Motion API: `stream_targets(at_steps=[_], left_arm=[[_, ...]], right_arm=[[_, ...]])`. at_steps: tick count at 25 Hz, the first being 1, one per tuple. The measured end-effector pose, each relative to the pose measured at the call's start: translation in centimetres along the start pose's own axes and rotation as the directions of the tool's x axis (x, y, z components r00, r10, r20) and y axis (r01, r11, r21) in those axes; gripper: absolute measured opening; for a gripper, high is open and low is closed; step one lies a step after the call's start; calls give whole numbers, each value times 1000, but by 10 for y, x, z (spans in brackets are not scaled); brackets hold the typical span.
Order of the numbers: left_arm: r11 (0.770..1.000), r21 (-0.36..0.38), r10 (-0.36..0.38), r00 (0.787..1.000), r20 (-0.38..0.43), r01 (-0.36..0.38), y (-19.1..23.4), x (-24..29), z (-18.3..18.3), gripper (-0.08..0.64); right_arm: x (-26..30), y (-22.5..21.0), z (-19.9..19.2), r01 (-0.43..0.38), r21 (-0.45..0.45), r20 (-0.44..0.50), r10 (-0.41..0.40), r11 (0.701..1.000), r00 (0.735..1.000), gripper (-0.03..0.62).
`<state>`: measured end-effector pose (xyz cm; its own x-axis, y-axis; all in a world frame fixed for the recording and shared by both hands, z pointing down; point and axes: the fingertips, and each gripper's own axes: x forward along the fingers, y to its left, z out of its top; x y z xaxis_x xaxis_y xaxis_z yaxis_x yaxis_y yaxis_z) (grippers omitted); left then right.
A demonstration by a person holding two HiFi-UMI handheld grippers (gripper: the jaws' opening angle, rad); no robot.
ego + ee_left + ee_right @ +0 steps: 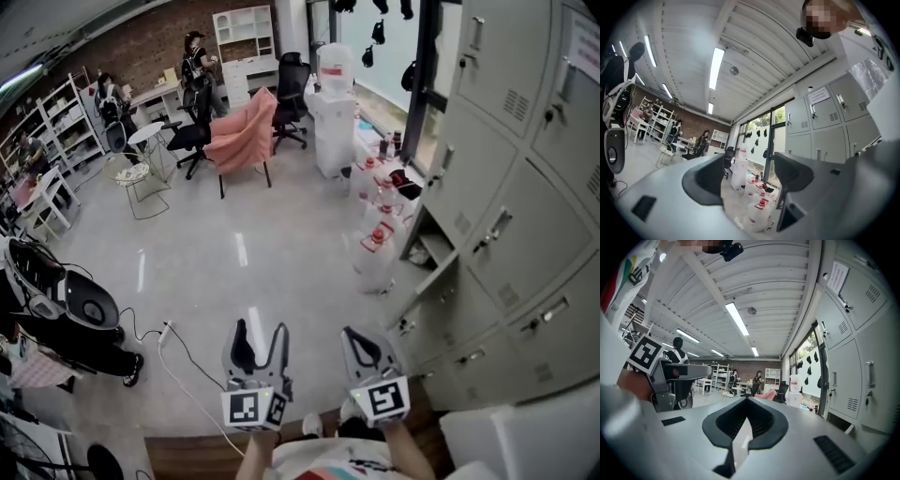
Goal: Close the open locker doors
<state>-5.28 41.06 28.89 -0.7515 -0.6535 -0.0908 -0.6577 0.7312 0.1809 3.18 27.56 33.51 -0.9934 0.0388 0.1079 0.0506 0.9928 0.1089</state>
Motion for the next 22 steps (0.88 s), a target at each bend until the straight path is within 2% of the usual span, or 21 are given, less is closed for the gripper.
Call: stream_targets(at_steps=[7,10,14,18,22], left_arm=[[1000,20,-12,1000,12,12,-37,28,-2,311],[998,26,-52,999,-15,53,-67,48,-14,311],[990,27,-140,990,-34,141,-118,79,-32,311],[964,39,-262,964,-56,264,-178,107,-52,311],[926,36,-372,924,-86,376,-229,121,-59,311]], right_arm=[[-1,-41,3,8,7,14,-8,1000,1000,6],[-12,-67,-3,37,66,7,-37,997,999,6],[-34,-118,-10,115,82,21,-117,990,993,6],[-62,-173,-24,248,108,20,-252,963,968,6],[-103,-205,-33,366,134,2,-369,921,929,6]])
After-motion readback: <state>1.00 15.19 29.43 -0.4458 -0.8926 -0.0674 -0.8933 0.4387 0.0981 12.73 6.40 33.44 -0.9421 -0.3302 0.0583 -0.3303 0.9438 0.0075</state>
